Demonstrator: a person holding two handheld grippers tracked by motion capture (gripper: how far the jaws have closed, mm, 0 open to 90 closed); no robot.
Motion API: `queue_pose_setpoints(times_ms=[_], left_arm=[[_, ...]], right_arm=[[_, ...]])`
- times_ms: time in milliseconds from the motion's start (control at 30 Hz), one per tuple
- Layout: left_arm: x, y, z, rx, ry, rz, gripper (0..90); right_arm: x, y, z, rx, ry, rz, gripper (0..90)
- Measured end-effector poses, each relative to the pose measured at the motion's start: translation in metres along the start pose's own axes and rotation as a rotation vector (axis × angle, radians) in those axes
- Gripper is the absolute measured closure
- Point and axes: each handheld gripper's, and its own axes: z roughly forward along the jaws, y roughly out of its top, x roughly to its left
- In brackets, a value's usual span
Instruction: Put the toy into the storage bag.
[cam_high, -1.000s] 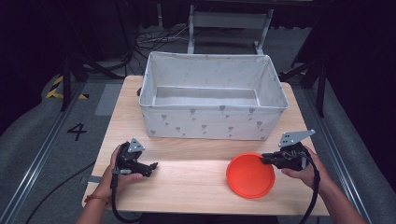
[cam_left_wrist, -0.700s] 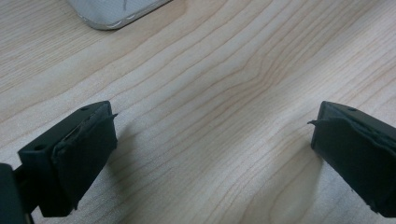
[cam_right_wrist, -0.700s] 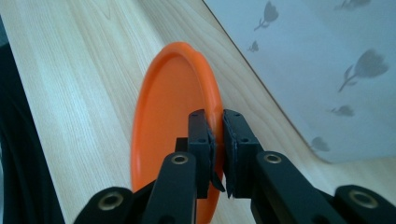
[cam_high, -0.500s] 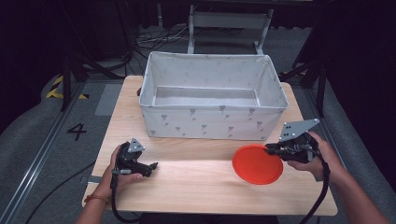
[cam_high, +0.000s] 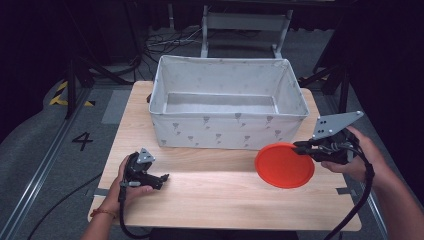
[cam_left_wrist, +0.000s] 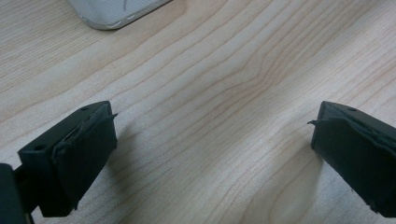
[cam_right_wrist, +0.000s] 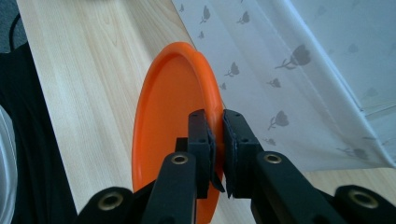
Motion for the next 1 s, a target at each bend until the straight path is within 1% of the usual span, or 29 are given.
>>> queue_pose_setpoints(times_ms=[133, 233, 300, 400, 533, 633, 700, 833, 900, 933, 1000], left_arm=[[0.000, 0.000, 0.000, 0.000, 0.000, 0.000, 0.5], [0.000, 0.000, 0.000, 0.000, 0.000, 0.000, 0.6], [0.000, 0.000, 0.000, 0.003, -0.001, 0.001, 0.6], [0.000, 0.000, 0.000, 0.000, 0.000, 0.000, 0.6], [0.000, 0.000, 0.000, 0.001, 0.000, 0.000, 0.5], [0.000, 0.000, 0.000, 0.000, 0.000, 0.000, 0.5], [0.000, 0.000, 0.000, 0.000, 0.000, 0.000, 0.5], [0.000, 0.000, 0.000, 0.000, 0.000, 0.000, 0.5], [0.000, 0.000, 0.000, 0.000, 0.000, 0.000, 0.5], [0.000, 0.000, 0.000, 0.001, 0.000, 0.000, 0.5], [0.000, 0.000, 0.000, 0.000, 0.000, 0.000, 0.5]], right_arm=[[-0.002, 0.009, -0.009, 0.003, -0.011, -0.017, 82.5], [-0.003, 0.015, -0.016, -0.007, -0.017, -0.022, 82.5], [-0.004, 0.018, -0.019, -0.009, -0.012, -0.021, 82.5], [-0.007, 0.025, -0.027, -0.016, -0.020, -0.021, 82.5], [-0.012, 0.034, -0.035, -0.010, -0.021, -0.020, 82.5], [-0.016, 0.040, -0.041, -0.012, -0.038, -0.021, 82.5], [-0.018, 0.042, -0.043, -0.014, -0.040, -0.021, 82.5], [-0.023, 0.045, -0.046, -0.008, -0.057, -0.021, 82.5], [-0.023, 0.045, -0.046, -0.008, -0.057, -0.021, 82.5], [-0.026, 0.048, -0.050, -0.012, -0.075, -0.018, 82.5], [-0.030, 0.051, -0.056, -0.030, -0.088, -0.013, 82.5]])
